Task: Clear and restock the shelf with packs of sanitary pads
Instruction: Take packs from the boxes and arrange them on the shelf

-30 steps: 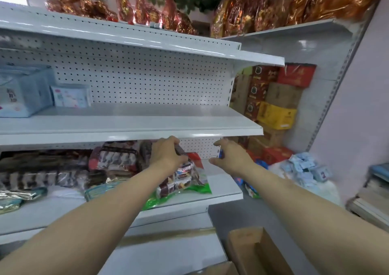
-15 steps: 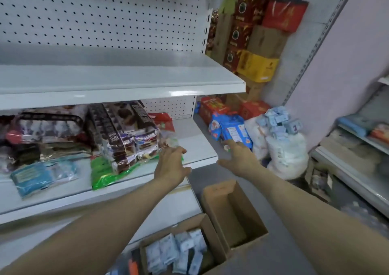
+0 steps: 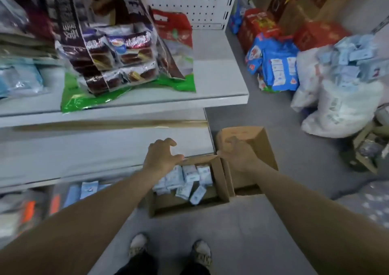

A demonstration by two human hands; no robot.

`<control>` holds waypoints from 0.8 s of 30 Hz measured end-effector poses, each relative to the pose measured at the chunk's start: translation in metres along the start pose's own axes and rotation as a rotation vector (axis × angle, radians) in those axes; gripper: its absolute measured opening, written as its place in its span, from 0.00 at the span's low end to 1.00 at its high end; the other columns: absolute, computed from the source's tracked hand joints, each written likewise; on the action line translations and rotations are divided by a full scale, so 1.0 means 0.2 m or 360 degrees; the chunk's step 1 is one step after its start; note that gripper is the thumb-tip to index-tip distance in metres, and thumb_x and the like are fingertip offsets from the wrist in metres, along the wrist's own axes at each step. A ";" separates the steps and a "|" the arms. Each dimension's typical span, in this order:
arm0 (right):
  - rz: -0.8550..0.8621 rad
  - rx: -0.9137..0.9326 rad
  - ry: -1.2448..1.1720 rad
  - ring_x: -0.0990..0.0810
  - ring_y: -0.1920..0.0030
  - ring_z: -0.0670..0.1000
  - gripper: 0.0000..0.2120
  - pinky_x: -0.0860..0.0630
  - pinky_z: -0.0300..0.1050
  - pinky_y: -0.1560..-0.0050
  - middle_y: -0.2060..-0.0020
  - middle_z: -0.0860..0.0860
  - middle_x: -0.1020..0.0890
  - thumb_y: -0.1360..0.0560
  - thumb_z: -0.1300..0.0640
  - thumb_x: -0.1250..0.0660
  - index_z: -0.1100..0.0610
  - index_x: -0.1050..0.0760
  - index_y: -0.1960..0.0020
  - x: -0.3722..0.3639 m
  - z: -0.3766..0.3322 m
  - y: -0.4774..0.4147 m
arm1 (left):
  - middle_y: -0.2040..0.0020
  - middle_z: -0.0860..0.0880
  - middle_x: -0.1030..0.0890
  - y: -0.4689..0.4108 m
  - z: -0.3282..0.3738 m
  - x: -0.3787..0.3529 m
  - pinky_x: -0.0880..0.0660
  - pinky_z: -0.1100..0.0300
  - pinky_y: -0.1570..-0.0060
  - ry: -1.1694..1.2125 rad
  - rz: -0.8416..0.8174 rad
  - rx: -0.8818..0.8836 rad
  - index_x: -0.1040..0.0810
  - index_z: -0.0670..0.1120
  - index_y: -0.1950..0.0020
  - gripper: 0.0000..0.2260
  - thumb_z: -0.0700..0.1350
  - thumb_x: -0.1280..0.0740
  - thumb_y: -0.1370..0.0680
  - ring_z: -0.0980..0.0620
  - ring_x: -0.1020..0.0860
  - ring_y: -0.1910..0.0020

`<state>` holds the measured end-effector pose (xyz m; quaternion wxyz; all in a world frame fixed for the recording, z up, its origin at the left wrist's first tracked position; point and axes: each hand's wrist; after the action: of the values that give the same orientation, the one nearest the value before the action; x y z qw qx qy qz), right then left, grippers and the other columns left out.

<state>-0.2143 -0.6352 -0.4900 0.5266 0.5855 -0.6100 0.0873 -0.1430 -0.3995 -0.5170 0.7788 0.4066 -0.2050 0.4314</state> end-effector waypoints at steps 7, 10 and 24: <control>-0.0444 -0.0202 -0.0200 0.21 0.39 0.52 0.38 0.23 0.52 0.36 0.37 0.50 0.20 0.34 0.29 0.33 0.53 0.24 0.33 -0.76 0.58 -0.46 | 0.40 0.43 0.20 -0.17 -0.62 -0.72 0.32 0.57 0.50 0.0137 -0.0042 0.0577 0.22 0.43 0.39 0.21 0.57 0.29 0.24 0.43 0.23 0.40; -0.0562 -0.0269 -0.0186 0.23 0.38 0.52 0.34 0.26 0.39 0.52 0.36 0.52 0.22 0.27 0.31 0.36 0.55 0.25 0.32 -0.99 0.71 -0.64 | 0.45 0.41 0.18 -0.27 -0.83 -1.00 0.29 0.55 0.54 0.0166 -0.0036 0.0683 0.20 0.41 0.45 0.20 0.57 0.32 0.22 0.42 0.21 0.47; -0.0440 -0.0554 -0.0540 0.23 0.36 0.57 0.34 0.23 0.57 0.36 0.32 0.55 0.24 0.25 0.36 0.32 0.56 0.29 0.28 -1.93 1.11 -1.42 | 0.28 0.45 0.30 -0.90 -1.43 -1.77 0.26 0.51 0.41 0.1109 0.0284 0.1157 0.33 0.55 0.24 0.28 0.60 0.32 0.22 0.42 0.28 0.34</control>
<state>-0.1971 -0.6404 -1.0171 0.5165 0.5702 -0.6097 -0.1908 -0.1926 -0.4000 -1.0043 0.5693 0.4641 0.1962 0.6497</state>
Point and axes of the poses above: each hand's wrist, its own y-axis away from the middle knuckle, its own x-axis out of the back of the hand, z = x × y
